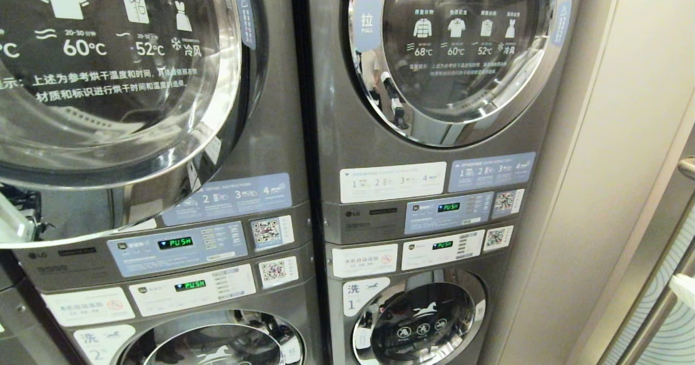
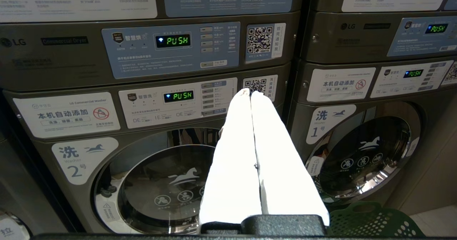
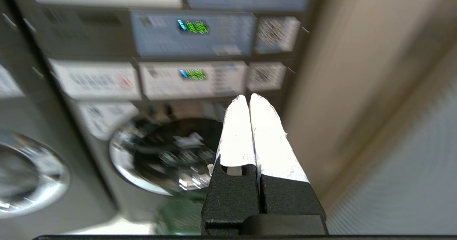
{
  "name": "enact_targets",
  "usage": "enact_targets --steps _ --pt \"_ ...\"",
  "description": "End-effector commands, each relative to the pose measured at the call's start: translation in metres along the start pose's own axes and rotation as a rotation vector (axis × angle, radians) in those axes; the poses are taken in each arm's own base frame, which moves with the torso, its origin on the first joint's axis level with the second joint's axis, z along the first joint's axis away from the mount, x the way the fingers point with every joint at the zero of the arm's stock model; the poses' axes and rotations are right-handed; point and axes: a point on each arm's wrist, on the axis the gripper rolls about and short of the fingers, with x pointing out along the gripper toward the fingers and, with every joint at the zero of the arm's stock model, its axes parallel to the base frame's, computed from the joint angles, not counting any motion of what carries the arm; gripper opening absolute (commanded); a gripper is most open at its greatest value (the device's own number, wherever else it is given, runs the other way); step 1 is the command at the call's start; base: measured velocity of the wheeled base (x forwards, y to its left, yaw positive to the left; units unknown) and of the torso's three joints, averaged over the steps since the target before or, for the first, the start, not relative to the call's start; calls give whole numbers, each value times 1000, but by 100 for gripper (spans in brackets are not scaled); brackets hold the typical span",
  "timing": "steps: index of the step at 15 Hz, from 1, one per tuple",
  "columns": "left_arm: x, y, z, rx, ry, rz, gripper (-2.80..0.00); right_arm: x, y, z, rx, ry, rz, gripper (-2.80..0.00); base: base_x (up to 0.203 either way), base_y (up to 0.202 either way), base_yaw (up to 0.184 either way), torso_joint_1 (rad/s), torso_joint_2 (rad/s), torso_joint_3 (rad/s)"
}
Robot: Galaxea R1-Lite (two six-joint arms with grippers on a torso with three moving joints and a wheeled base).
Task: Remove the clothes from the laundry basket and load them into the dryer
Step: Close the dryer
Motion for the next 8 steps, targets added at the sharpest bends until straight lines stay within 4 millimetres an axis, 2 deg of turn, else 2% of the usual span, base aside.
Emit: enact_targets --steps 1,3,5,7,8 --pt "0 0 0 1 0 0 -280 -42 7 -22 -47 -107 -59 -280 0 0 0 0 0 0" --pt "0 0 0 0 0 1 -280 -62 13 -45 -89 -97 -103 -280 0 0 0 0 0 0" --pt "0 0 0 1 -1 1 -280 -65 16 -69 -109 32 -118 -280 0 0 0 0 0 0" --pt "0 0 0 1 0 1 -280 -63 18 -80 -105 196 -56 -280 0 0 0 0 0 0" --pt "0 0 0 1 -2 1 -280 -64 19 -80 -106 213 -29 -280 0 0 0 0 0 0"
